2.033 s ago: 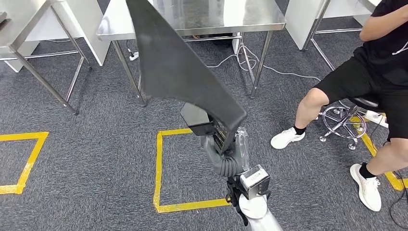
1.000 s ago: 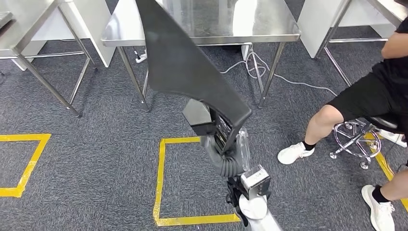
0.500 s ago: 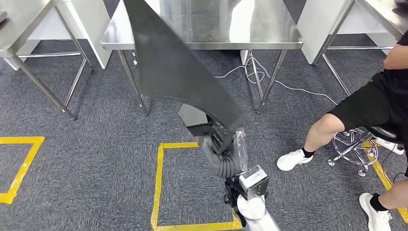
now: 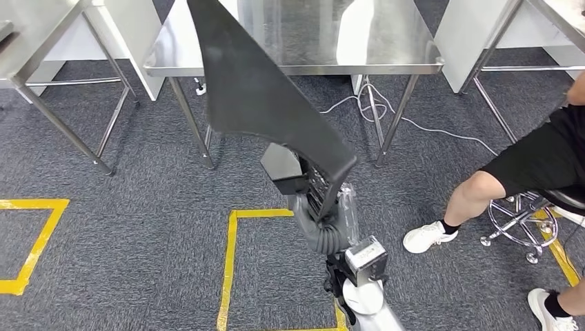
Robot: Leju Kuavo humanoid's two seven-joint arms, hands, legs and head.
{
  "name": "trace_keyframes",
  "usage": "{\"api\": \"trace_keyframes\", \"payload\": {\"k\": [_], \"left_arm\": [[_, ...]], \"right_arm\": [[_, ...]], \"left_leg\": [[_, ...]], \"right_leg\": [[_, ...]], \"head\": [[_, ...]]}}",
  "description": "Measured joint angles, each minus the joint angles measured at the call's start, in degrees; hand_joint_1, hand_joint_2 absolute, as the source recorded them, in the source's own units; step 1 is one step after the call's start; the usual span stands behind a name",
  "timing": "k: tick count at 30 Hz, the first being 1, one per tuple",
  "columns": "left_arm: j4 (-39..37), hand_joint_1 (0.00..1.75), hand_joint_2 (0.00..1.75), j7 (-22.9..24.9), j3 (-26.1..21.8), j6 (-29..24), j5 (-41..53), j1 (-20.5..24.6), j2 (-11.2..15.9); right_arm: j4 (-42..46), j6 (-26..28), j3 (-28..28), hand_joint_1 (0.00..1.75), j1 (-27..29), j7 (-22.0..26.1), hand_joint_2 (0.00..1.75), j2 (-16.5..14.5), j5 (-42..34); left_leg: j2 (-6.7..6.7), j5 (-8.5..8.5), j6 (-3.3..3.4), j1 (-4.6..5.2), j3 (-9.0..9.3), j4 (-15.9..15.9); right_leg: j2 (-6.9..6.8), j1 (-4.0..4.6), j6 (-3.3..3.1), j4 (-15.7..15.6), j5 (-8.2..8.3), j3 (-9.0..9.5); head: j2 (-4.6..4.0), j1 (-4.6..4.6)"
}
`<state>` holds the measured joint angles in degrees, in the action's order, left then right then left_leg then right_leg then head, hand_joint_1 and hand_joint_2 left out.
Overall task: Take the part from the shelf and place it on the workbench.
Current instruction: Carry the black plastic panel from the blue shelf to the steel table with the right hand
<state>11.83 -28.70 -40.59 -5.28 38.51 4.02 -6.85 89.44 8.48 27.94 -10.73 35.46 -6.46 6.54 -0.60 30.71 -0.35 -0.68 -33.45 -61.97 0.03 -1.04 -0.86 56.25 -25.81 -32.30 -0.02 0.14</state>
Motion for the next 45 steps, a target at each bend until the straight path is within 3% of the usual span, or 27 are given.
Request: {"api": "trace_keyframes", "payload": {"k": [2,3,4,5,7,8,9,13,15,18,19,20,22,24,26,29,30,32,34,35,38,40,42,44,45], "left_arm": [[-0.01,0.0,1.75,0.04,0.0,-0.02,-0.01,-0.05,-0.03],[-0.01,0.0,1.75,0.06,0.0,-0.03,-0.01,-0.09,-0.03],[-0.01,0.0,1.75,0.07,0.0,-0.03,-0.01,-0.12,-0.03],[-0.01,0.0,1.75,0.07,-0.01,-0.04,-0.01,-0.12,-0.03],[-0.02,0.0,1.75,0.07,-0.02,-0.06,0.0,-0.1,-0.03],[-0.03,0.0,1.75,0.06,-0.04,-0.08,0.0,-0.06,-0.03],[-0.04,0.0,1.75,0.06,-0.05,-0.09,0.0,-0.03,-0.03],[-0.05,0.0,1.75,0.04,-0.15,-0.1,0.0,-0.12,-0.08],[-0.05,0.0,1.75,0.01,-0.21,-0.1,0.0,-0.12,-0.11],[-0.05,0.0,1.75,0.03,-0.25,-0.1,0.0,0.02,-0.1],[-0.05,0.0,1.75,0.05,-0.25,-0.1,0.0,-0.01,-0.1],[-0.05,0.0,1.75,0.06,-0.26,-0.1,0.0,-0.08,-0.12],[-0.05,0.0,1.75,0.03,-0.27,-0.1,0.0,-0.16,-0.16],[-0.05,0.0,1.75,-0.09,-0.32,-0.1,0.0,-0.12,-0.19],[-0.05,0.0,1.75,-0.23,-0.38,-0.1,0.0,-0.08,-0.21],[0.03,0.0,1.75,-0.5,-0.44,-0.09,0.01,-0.04,-0.2],[0.05,0.0,1.75,-0.56,-0.45,-0.08,0.02,-0.03,-0.2],[0.04,0.0,1.75,-0.59,-0.52,-0.07,0.05,-0.1,-0.22],[0.04,0.0,1.75,-0.57,-0.66,-0.08,0.07,-0.24,-0.23],[0.04,0.0,1.75,-0.57,-0.72,-0.08,0.07,-0.29,-0.23],[0.04,0.0,1.75,-0.57,-0.77,-0.08,0.07,-0.3,-0.23],[0.04,0.0,1.75,-0.56,-0.89,-0.08,0.07,-0.31,-0.23],[0.02,0.0,1.75,-0.56,-1.05,-0.08,0.07,-0.26,-0.23],[-0.03,0.0,1.75,-0.61,-1.12,-0.07,0.08,-0.2,-0.25],[-0.05,0.0,1.75,-0.64,-1.13,-0.05,0.1,-0.17,-0.27]], "right_arm": [[-0.03,-0.34,-0.01,1.71,-0.11,-0.24,1.75,-0.14,0.0],[-0.09,-0.49,-0.01,1.71,-0.12,-0.38,1.75,-0.16,0.0],[-0.14,-0.59,-0.02,1.71,-0.12,-0.48,1.75,-0.16,-0.01],[-0.19,-0.69,-0.03,1.71,-0.14,-0.54,1.75,-0.17,-0.01],[-0.22,-0.93,-0.07,1.71,-0.29,-0.57,1.75,-0.23,-0.02],[-0.23,-1.02,-0.08,1.71,-0.46,-0.58,1.75,-0.29,-0.01],[-0.24,-1.1,-0.09,1.71,-0.61,-0.59,1.75,-0.38,-0.01],[-0.15,-1.25,-0.12,1.71,-0.87,-0.66,1.75,-0.75,-0.02],[-0.07,-1.25,-0.12,1.71,-1.15,-0.65,1.75,-0.85,-0.02],[-0.18,-1.29,-0.11,1.71,-0.99,-0.72,1.75,-0.6,0.02],[-0.22,-1.33,-0.11,1.71,-0.77,-0.77,1.75,-0.51,0.08],[-0.23,-1.38,-0.11,1.71,-0.62,-0.78,1.75,-0.46,0.19],[-0.22,-1.42,-0.11,1.71,-0.55,-0.74,1.75,-0.44,0.56],[-0.19,-1.42,-0.12,1.71,-0.55,-0.59,1.75,-0.44,0.92],[-0.1,-1.42,-0.15,1.71,-0.55,-0.47,1.75,-0.45,1.13],[0.26,-1.43,-0.23,1.71,-0.61,-0.43,1.75,-0.58,1.39],[0.34,-1.43,-0.25,1.71,-0.71,-0.42,1.75,-0.64,1.44],[0.32,-1.44,-0.28,1.71,-0.86,-0.4,1.75,-0.68,1.48],[0.28,-1.43,-0.29,1.71,-0.78,-0.41,1.75,-0.66,1.49],[0.27,-1.43,-0.29,1.71,-0.74,-0.41,1.75,-0.66,1.49],[0.25,-1.42,-0.29,1.71,-0.72,-0.41,1.75,-0.66,1.49],[0.21,-1.42,-0.29,1.71,-0.68,-0.41,1.75,-0.67,1.49],[0.17,-1.42,-0.31,1.71,-0.8,-0.41,1.75,-0.69,1.49],[0.19,-1.42,-0.39,1.71,-1.17,-0.45,1.75,-0.87,1.51],[0.21,-1.42,-0.45,1.71,-1.38,-0.46,1.75,-0.95,1.52]], "left_leg": [[0.21,2.74,-0.6,-0.35,-4.82,-8.01],[0.24,2.97,-0.8,-0.48,-6.88,-10.72],[0.29,1.98,-0.92,-0.58,-7.99,-11.34],[0.35,-0.16,-0.95,-0.66,-7.85,-9.58],[0.46,-5.25,-0.66,-0.69,-5.07,-2.02],[0.49,-6.56,-0.36,-0.56,-3.55,1.43],[0.5,-6.98,0.03,-0.37,-2.5,3.53],[0.45,-6.2,1.71,-0.05,-1.06,5.23],[0.49,-6.1,2.61,-0.2,0.18,6.26],[0.38,-5.22,3.36,0.1,1.07,6.36],[0.28,-4.86,3.39,0.16,1.45,6.34],[0.17,-4.49,3.31,0.19,1.92,6.31],[0.01,-3.6,2.96,0.2,2.97,6.23],[-0.06,-2.55,2.38,0.41,3.61,5.96],[-0.01,-1.81,1.63,0.45,3.92,5.87],[0.15,-0.69,0.51,0.02,3.87,4.35],[0.17,0.26,0.16,-0.12,2.82,2.08],[0.22,2.79,-0.51,-0.4,-1.7,-5.35],[0.28,3.94,-0.93,-0.59,-5.79,-10.85],[0.3,3.89,-1.01,-0.62,-6.68,-11.82],[0.31,3.65,-1.03,-0.64,-7.02,-11.99],[0.38,0.75,-0.99,-0.67,-6.82,-9.46],[0.48,-4.85,-0.39,-0.48,-4.49,-1.53],[0.47,-6.93,1.44,0.04,-1.44,4.76],[0.45,-6.26,2.36,0.26,-0.54,5.5]], "right_leg": [[-0.02,0.07,-0.45,0.01,-0.53,0.5],[0.02,0.11,-0.49,0.02,-0.83,0.78],[0.06,0.12,-0.42,0.03,-1.18,1.17],[0.1,0.12,-0.29,0.03,-1.57,1.69],[0.13,0.16,0.11,-0.02,-2.48,2.79],[0.14,0.33,0.41,-0.01,-2.89,3.17],[0.11,0.45,0.73,-0.03,-3.19,3.32],[-0.12,0.67,1.94,0.29,-4.02,3.25],[-0.19,0.74,2.0,4.46,-5.55,1.17],[-0.1,0.49,1.95,15.51,-8.18,-6.14],[-0.09,0.46,2.3,16.84,-7.8,-7.63],[-0.1,0.43,2.82,15.51,-6.31,-7.69],[-0.15,0.34,3.74,7.69,-1.72,-5.0],[-0.14,0.4,3.34,1.71,0.94,-2.4],[-0.04,0.76,2.09,0.79,0.91,-1.77],[0.16,0.2,0.58,0.27,0.36,-0.62],[0.19,-0.04,0.15,0.07,0.13,-0.05],[0.16,0.1,-0.48,0.04,-0.62,0.76],[0.21,0.26,-0.61,0.05,-1.28,1.36],[0.24,0.29,-0.59,0.06,-1.46,1.54],[0.26,0.29,-0.58,0.06,-1.56,1.66],[0.37,0.29,-0.44,0.06,-2.18,2.5],[0.47,0.36,0.08,-0.11,-3.55,4.21],[0.41,0.66,1.24,0.4,-4.31,5.2],[0.38,0.8,1.75,1.92,-4.47,4.56]], "head": [[0.0,-0.16],[0.0,-0.16],[0.0,-0.18],[0.0,-0.18],[0.0,-0.15],[0.0,-0.15],[0.0,-0.17],[0.0,-0.18],[0.0,-0.05],[0.0,0.12],[0.0,0.14],[0.0,0.14],[0.0,0.18],[0.0,0.2],[0.0,0.19],[0.0,0.07],[0.0,-0.05],[0.0,-0.2],[0.0,-0.19],[0.0,-0.21],[0.0,-0.19],[0.0,-0.21],[0.0,-0.25],[0.0,-0.2],[0.0,-0.2]]}}
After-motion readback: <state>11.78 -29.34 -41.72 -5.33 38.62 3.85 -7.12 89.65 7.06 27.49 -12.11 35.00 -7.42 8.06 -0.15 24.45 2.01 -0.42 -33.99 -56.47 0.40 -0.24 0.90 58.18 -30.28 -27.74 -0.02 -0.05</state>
